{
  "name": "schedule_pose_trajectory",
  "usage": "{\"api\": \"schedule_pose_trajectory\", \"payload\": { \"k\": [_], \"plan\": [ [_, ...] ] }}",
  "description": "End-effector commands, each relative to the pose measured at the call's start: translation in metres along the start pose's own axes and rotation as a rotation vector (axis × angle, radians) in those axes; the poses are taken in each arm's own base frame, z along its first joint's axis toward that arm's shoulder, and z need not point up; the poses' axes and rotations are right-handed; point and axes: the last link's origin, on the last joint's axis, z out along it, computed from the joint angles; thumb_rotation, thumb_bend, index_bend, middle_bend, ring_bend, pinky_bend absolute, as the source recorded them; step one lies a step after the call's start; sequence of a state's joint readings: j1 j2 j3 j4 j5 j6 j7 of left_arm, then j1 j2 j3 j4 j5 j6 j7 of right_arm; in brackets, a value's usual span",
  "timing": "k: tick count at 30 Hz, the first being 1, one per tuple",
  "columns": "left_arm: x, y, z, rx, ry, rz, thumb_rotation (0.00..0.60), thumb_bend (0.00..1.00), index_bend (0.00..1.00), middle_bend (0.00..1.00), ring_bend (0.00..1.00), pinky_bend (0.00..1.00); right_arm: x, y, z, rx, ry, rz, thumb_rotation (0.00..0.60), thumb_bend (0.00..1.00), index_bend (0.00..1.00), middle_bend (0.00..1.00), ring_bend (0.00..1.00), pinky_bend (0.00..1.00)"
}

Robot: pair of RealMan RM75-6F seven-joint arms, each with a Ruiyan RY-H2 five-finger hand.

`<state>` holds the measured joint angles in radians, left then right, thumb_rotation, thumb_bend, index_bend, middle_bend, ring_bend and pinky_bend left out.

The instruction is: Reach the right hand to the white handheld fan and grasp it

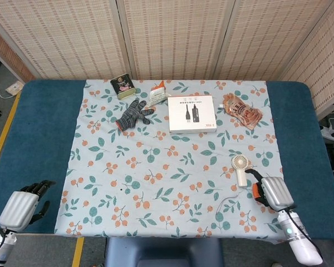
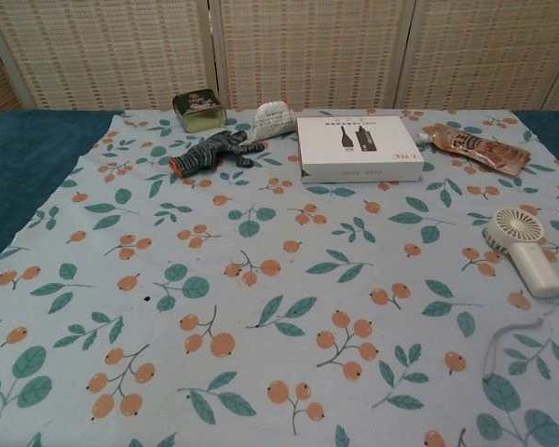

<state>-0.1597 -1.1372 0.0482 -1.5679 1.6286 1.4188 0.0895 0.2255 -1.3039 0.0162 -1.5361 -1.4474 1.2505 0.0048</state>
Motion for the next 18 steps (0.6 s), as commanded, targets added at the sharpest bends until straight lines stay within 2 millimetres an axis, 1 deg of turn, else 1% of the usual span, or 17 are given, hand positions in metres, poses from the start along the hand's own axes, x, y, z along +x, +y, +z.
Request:
{"api": "schedule_pose_trajectory", "payload": {
  "k": [1, 3, 4, 5, 8, 13, 18],
  "plan": [
    [0.000, 0.000, 0.000, 0.000, 0.000, 0.000, 0.600, 0.49, 0.22, 0.24, 0.32, 0.48, 0.008, 0.002, -0.013, -0.014, 0.029, -0.044, 0.600, 0.55, 0.24, 0.64, 0.45, 0.57],
    [0.000, 0.000, 0.000, 0.000, -0.001, 0.001, 0.600, 0.49, 0.22, 0.24, 0.32, 0.48, 0.009, 0.004, -0.017, -0.024, 0.039, -0.050, 0.600, 0.48, 0.23, 0.52, 0.31, 0.57],
    [-0.001, 0.000, 0.000, 0.000, -0.002, 0.002, 0.600, 0.49, 0.22, 0.24, 0.32, 0.48, 0.011, 0.006, -0.021, -0.035, 0.051, -0.051, 0.600, 0.43, 0.22, 0.45, 0.23, 0.57],
    [-0.002, 0.001, 0.000, -0.004, -0.006, 0.008, 0.600, 0.49, 0.22, 0.24, 0.32, 0.48, 0.015, 0.009, -0.026, -0.050, 0.086, -0.056, 0.600, 0.38, 0.21, 0.41, 0.19, 0.57],
    [-0.004, 0.005, 0.003, -0.015, -0.009, 0.021, 0.600, 0.49, 0.22, 0.24, 0.32, 0.48, 0.019, 0.007, -0.031, -0.035, 0.135, -0.067, 0.600, 0.33, 0.19, 0.36, 0.16, 0.57],
    [-0.006, 0.007, 0.002, -0.027, -0.016, 0.032, 0.600, 0.49, 0.22, 0.24, 0.32, 0.48, 0.021, 0.005, -0.033, -0.022, 0.151, -0.075, 0.600, 0.32, 0.15, 0.30, 0.16, 0.55],
    [-0.005, 0.007, 0.001, -0.028, -0.014, 0.029, 0.600, 0.49, 0.22, 0.24, 0.32, 0.48, 0.020, 0.003, -0.034, -0.016, 0.153, -0.069, 0.600, 0.32, 0.15, 0.30, 0.16, 0.54]
  ]
}}
